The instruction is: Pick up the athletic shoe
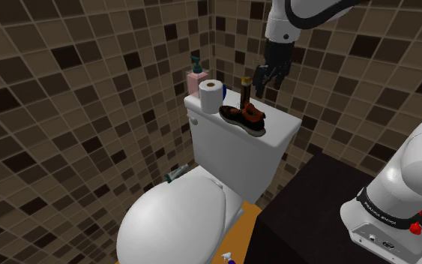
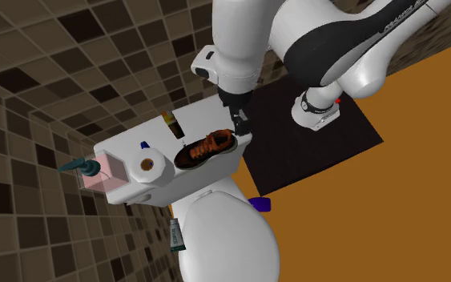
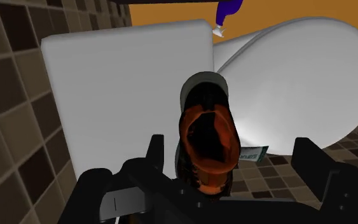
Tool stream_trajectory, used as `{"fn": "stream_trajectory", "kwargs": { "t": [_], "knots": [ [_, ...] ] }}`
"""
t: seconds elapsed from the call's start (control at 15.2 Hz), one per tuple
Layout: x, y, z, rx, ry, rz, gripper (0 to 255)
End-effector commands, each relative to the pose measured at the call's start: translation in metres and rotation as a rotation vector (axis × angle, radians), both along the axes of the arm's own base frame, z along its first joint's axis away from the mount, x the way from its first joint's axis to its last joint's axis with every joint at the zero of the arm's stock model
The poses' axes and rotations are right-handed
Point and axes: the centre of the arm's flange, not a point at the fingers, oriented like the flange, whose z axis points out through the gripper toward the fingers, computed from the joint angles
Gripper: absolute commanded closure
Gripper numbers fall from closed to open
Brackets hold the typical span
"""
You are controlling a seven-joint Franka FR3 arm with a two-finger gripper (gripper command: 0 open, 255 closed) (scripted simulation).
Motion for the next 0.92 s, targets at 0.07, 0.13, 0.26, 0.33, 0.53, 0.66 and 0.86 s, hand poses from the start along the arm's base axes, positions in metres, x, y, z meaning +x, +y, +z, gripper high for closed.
{"fn": "stream_trajectory", "kwargs": {
  "t": [0.07,0.13,0.26,0.33,0.53,0.66,0.86],
  "knots": [
    [0.028,0.006,-0.028,-0.016,0.003,0.024,0],
    [0.037,0.008,-0.038,-0.021,0.004,0.032,0],
    [0.055,0.011,-0.057,-0.032,0.007,0.048,0],
    [0.057,0.012,-0.059,-0.033,0.007,0.049,0],
    [0.057,0.012,-0.075,-0.033,0.007,0.049,0],
    [0.057,0.012,-0.086,-0.033,0.007,0.049,0],
    [0.057,0.012,-0.099,-0.033,0.007,0.049,0]
  ]
}}
